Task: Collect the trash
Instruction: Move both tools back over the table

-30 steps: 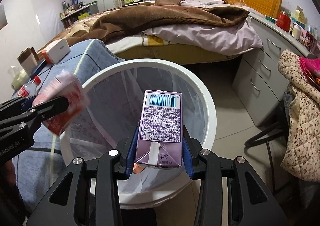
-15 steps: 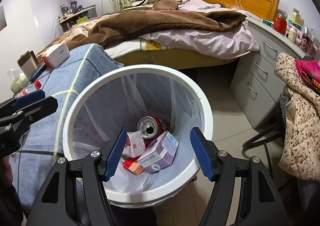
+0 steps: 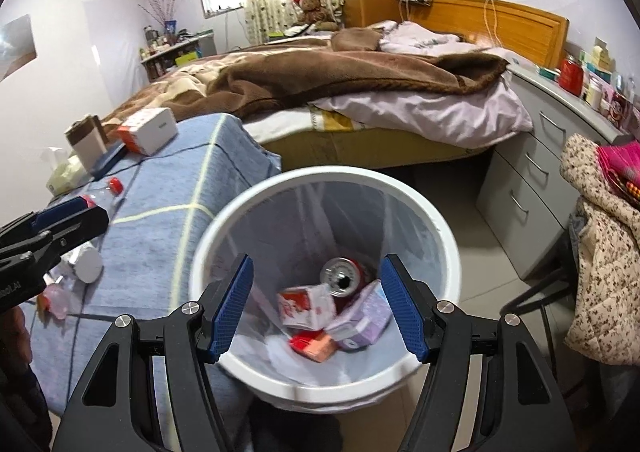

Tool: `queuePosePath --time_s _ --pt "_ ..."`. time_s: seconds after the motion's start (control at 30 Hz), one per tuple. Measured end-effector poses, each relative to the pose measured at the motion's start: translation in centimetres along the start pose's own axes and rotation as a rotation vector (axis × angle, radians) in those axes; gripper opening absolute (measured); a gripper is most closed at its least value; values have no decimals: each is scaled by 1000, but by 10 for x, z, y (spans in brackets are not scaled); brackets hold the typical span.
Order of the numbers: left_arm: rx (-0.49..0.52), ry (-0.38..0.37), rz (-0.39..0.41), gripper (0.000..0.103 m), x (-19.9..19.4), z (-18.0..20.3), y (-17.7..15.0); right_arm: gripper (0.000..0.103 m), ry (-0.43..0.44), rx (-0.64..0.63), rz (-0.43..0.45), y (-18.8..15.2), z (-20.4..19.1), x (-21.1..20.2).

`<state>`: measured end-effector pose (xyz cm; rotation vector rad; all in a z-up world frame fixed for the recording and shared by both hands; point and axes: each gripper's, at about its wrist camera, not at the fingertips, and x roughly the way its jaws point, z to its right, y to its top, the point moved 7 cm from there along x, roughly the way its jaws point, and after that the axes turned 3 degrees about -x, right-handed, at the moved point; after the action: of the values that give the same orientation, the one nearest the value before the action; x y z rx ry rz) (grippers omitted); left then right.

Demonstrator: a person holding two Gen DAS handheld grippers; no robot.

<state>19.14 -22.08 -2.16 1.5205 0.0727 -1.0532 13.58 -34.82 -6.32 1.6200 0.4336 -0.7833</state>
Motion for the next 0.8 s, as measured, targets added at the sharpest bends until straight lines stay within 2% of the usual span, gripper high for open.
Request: queuePosePath --time_s 0.37,0.8 --pt "-76 81 47 66 -36 -63 -7 68 97 -64 56 12 -54 -8" --pt "-180 217 76 67 -81 -155 -26 68 238 -203 62 15 -136 -1"
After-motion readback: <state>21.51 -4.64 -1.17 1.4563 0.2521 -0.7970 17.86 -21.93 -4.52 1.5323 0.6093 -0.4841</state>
